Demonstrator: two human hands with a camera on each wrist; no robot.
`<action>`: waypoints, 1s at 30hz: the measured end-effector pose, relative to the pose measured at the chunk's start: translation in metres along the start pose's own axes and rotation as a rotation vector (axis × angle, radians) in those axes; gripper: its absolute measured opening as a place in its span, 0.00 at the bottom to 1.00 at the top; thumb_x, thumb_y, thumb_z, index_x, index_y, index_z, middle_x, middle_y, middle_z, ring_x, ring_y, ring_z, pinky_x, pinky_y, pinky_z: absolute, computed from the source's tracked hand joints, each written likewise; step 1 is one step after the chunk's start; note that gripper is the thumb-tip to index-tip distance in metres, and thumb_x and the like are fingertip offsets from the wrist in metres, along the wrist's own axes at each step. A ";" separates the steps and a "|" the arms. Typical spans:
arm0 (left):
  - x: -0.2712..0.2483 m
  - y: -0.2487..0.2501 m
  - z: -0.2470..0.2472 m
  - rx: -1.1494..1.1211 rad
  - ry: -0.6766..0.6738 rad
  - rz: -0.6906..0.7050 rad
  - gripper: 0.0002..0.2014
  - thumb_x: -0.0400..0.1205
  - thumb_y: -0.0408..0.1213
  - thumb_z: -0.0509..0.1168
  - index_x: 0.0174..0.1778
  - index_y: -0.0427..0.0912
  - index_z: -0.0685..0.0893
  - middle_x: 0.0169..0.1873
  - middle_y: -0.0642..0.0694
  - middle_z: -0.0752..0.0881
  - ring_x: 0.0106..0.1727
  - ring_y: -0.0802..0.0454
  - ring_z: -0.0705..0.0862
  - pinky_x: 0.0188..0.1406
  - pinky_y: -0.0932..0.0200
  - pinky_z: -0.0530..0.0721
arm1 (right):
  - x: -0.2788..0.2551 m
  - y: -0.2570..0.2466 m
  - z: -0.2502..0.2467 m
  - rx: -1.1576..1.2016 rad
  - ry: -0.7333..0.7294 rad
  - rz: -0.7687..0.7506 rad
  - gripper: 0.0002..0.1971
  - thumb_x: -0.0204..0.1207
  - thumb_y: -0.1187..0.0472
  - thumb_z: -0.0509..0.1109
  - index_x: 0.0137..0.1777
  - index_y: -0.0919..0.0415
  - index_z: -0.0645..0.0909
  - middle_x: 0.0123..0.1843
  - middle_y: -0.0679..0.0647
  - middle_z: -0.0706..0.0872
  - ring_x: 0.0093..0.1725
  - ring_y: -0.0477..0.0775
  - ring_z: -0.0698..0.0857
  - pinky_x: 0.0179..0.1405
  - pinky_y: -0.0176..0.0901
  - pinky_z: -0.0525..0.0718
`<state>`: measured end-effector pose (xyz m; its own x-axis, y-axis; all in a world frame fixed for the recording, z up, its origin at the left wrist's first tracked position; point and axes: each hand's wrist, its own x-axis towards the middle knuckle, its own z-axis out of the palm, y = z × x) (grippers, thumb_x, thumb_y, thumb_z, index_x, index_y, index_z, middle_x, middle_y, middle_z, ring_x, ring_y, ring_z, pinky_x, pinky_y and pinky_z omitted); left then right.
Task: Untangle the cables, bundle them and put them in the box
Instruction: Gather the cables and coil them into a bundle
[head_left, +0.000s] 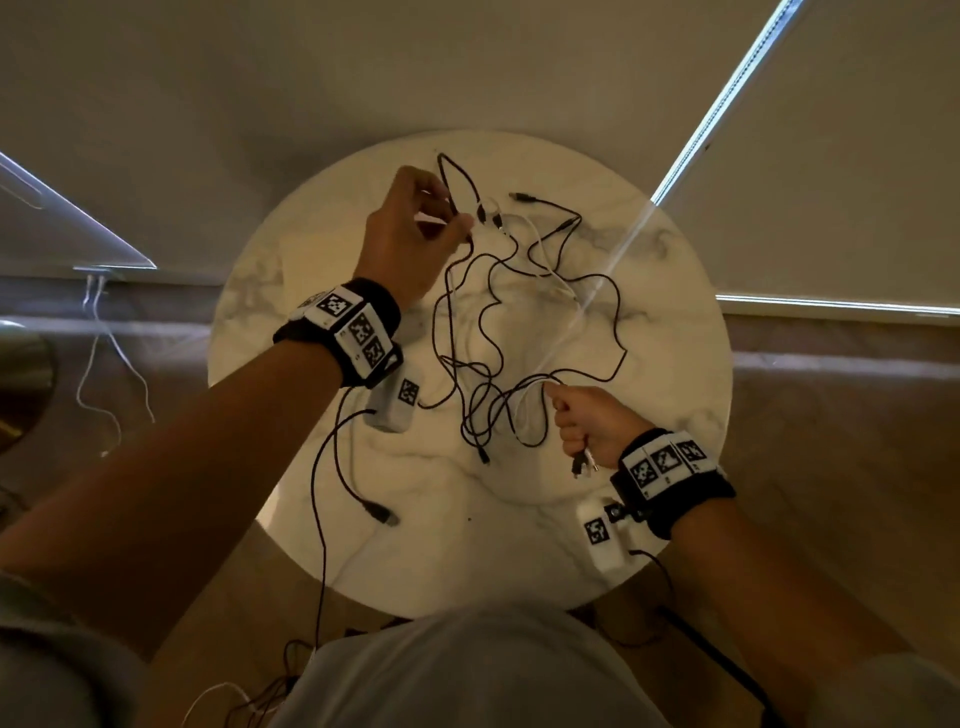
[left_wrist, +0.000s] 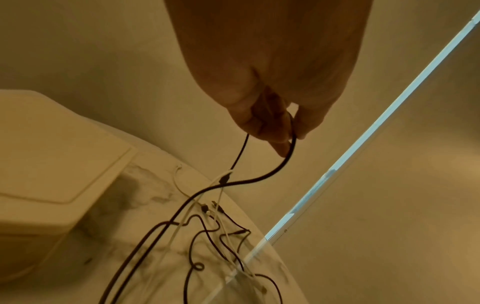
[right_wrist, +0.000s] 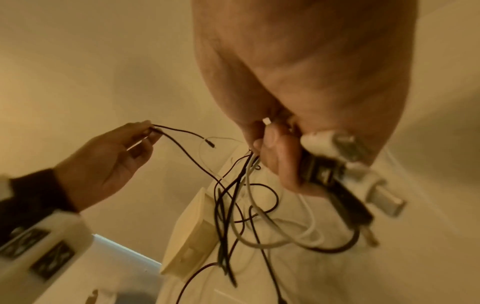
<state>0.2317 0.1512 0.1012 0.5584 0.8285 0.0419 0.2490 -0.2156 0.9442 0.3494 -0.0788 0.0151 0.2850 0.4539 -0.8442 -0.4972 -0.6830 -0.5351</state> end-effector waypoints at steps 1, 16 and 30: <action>-0.011 0.005 -0.001 -0.020 -0.044 0.001 0.18 0.80 0.39 0.73 0.61 0.43 0.74 0.47 0.48 0.89 0.44 0.56 0.92 0.46 0.63 0.89 | -0.002 0.004 0.000 0.083 0.001 0.000 0.21 0.88 0.53 0.63 0.32 0.54 0.67 0.20 0.46 0.62 0.17 0.44 0.59 0.17 0.35 0.57; -0.174 0.007 -0.028 0.221 -0.615 0.072 0.15 0.88 0.48 0.59 0.66 0.49 0.83 0.33 0.52 0.88 0.37 0.63 0.86 0.42 0.69 0.80 | -0.031 0.055 0.022 0.603 0.006 -0.082 0.19 0.85 0.57 0.58 0.31 0.56 0.66 0.19 0.49 0.62 0.16 0.49 0.62 0.19 0.37 0.64; -0.223 -0.022 -0.016 0.267 -0.694 0.007 0.11 0.90 0.46 0.55 0.63 0.50 0.79 0.36 0.52 0.88 0.33 0.56 0.83 0.43 0.57 0.85 | -0.068 0.105 0.035 0.587 -0.086 -0.205 0.18 0.87 0.52 0.64 0.36 0.59 0.78 0.32 0.56 0.81 0.32 0.56 0.81 0.37 0.47 0.84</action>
<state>0.0888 -0.0209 0.0760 0.9102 0.3290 -0.2515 0.3779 -0.4116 0.8293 0.2496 -0.1612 0.0176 0.3677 0.6036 -0.7075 -0.8133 -0.1602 -0.5594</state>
